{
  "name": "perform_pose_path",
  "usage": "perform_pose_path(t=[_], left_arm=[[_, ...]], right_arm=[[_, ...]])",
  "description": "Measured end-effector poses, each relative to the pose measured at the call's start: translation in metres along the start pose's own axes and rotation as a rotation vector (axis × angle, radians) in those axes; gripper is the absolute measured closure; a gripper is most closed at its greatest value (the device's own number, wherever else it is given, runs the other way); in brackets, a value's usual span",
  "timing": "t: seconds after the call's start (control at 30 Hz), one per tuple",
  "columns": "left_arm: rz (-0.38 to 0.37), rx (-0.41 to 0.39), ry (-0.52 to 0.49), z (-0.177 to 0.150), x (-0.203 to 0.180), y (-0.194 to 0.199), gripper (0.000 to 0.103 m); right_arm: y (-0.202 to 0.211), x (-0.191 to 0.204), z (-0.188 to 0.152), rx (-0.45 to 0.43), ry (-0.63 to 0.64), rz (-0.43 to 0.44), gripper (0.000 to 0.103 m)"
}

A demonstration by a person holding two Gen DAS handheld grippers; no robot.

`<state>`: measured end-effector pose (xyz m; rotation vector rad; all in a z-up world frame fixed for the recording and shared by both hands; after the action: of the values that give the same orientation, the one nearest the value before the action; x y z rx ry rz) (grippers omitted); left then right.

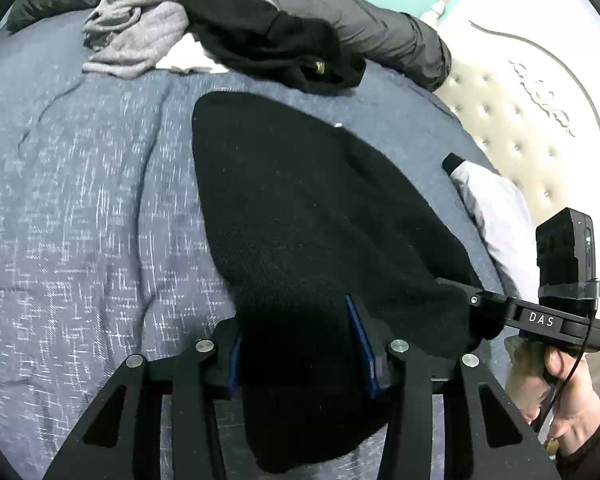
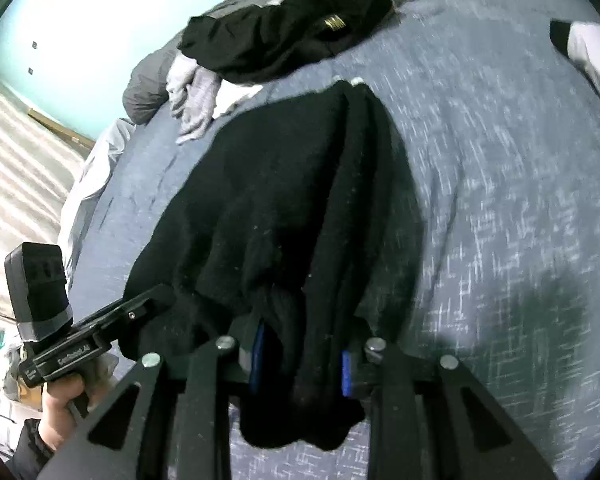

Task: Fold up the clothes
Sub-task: 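Close both grippers on the end of the black sweatshirt bundle, then lift the bundle with both grippers and carry it toward the headboard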

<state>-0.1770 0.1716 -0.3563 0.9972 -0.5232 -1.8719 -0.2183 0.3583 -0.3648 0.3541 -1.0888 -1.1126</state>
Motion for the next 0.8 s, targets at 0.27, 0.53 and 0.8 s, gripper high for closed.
perform_pose_path(t=[0.27,0.53,0.8], left_arm=[[-0.009,-0.069,-0.032,0.036,-0.034,0.014,0.058],[-0.030,-0.115,-0.070,0.062,-0.069,0.042,0.058],[-0.057,-0.145,-0.111,0.081,-0.121,0.057,0.058]], right_arm=[[0.034,0.022,0.025,-0.061,0.035,0.028,0.076],[0.079,0.035,0.050,-0.121,0.070,0.037,0.077],[0.130,0.032,0.071,-0.175,0.089,0.027,0.077]])
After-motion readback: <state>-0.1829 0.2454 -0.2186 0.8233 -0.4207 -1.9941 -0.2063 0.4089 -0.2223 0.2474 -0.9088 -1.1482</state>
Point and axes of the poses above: each gripper's, at about its wrist camera, not at the fingertips, and y roughly against the way its jaws point, x to its left, z to its top, the point moved 9 cm from there along -y, roughly the way its jaws point, and after that the axes turned 6 degrees about -x, right-handed, at the moved point
